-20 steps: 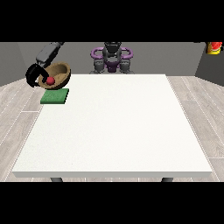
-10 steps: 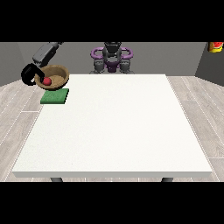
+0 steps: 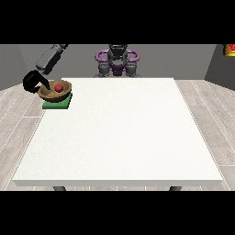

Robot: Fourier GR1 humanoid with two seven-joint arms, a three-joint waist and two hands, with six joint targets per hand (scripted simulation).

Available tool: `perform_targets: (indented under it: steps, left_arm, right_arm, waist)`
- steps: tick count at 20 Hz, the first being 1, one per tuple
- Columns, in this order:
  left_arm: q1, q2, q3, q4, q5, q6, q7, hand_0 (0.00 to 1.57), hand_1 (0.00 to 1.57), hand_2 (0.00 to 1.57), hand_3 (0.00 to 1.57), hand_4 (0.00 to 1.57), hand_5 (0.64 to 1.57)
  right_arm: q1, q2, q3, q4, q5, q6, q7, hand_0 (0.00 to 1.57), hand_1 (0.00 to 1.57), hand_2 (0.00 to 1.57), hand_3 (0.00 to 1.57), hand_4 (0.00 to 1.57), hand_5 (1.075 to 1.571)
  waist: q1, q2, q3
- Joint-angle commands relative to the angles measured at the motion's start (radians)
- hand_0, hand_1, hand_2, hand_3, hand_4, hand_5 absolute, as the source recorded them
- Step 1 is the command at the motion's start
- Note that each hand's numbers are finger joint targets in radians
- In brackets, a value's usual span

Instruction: Pick the cup and pour the ball into the bowl, then pick the bowl and place it on the pad

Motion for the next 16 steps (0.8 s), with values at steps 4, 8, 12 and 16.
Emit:
perform_targets:
  steps: [4, 8, 12, 16]
  left_arm:
    - [0.008, 0.018, -0.004, 0.027, -0.009, -0.017, -0.067, 0.00, 0.00, 0.00, 0.00, 1.19, 1.566]
    - [-0.008, 0.035, -0.001, 0.011, 0.025, -0.048, -0.044, 0.00, 0.00, 0.00, 0.00, 1.19, 1.569]
    - [-0.016, 0.012, -0.030, 0.013, -0.003, 0.002, -0.054, 0.00, 0.00, 0.00, 0.00, 1.21, 1.569]
    - [0.044, -0.076, -0.081, -0.070, -0.011, 0.065, 0.030, 0.00, 0.00, 0.00, 0.00, 1.19, 1.569]
  right_arm:
    - [-0.063, -0.024, 0.006, 0.000, 0.020, -0.055, -0.019, 1.26, 1.26, 1.35, 0.91, 0.11, 1.529]
    - [-0.065, -0.040, 0.051, 0.047, 0.058, 0.000, -0.005, 0.19, 0.19, 0.41, 0.79, 0.00, 1.454]
    - [-0.095, -0.006, 0.098, 0.037, 0.083, 0.015, 0.032, 0.00, 0.00, 0.00, 0.00, 0.00, 1.407]
    - [-0.043, -0.055, 0.103, 0.077, 0.098, 0.074, 0.039, 0.00, 0.00, 0.00, 0.00, 0.00, 1.400]
  waist:
    - [0.018, 0.028, 0.0001]
    - [0.059, 0.056, 0.0005]
    - [0.026, 0.020, 0.0003]
    - [0.008, -0.098, 0.0007]
